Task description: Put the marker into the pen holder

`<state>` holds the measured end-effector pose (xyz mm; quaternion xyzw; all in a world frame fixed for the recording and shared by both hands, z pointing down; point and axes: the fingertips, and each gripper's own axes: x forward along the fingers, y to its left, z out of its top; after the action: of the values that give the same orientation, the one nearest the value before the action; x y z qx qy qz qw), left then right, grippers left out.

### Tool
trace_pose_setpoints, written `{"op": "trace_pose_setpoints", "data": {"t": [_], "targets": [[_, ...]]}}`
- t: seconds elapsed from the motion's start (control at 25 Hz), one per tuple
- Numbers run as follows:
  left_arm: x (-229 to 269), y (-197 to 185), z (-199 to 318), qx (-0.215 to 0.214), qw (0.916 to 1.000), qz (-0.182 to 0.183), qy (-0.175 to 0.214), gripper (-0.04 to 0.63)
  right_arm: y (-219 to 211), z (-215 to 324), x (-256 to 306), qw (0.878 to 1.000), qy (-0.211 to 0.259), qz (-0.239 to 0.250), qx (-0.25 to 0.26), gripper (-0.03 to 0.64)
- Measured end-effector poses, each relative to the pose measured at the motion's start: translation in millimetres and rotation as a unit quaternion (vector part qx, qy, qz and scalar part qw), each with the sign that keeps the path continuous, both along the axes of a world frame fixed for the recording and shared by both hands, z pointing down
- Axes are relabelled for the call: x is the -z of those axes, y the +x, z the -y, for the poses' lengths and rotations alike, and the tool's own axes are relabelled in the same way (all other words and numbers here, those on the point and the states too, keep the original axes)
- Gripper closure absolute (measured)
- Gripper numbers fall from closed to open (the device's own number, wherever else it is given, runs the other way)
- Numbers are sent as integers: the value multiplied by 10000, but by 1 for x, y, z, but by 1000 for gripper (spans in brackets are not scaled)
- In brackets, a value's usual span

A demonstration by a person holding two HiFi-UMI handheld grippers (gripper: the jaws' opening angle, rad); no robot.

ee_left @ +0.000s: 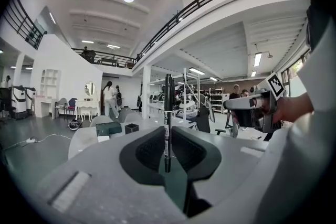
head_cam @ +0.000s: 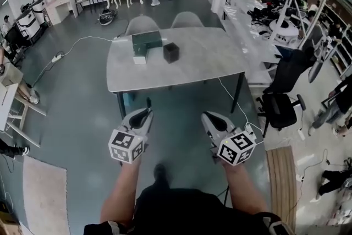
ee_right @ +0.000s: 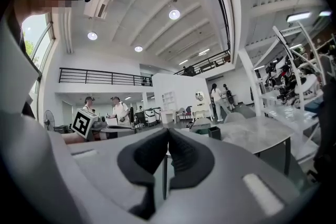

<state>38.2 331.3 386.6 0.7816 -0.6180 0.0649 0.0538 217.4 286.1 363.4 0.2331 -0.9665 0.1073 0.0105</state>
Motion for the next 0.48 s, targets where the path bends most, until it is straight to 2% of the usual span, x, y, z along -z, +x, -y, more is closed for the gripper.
{"op": "trace_pose_setpoints", "data": {"t": [0.48], "targets": [[1,-131,120,-553,9982,209,115,548,-142,106,-15,9991,-212,-263,-271,614]]}}
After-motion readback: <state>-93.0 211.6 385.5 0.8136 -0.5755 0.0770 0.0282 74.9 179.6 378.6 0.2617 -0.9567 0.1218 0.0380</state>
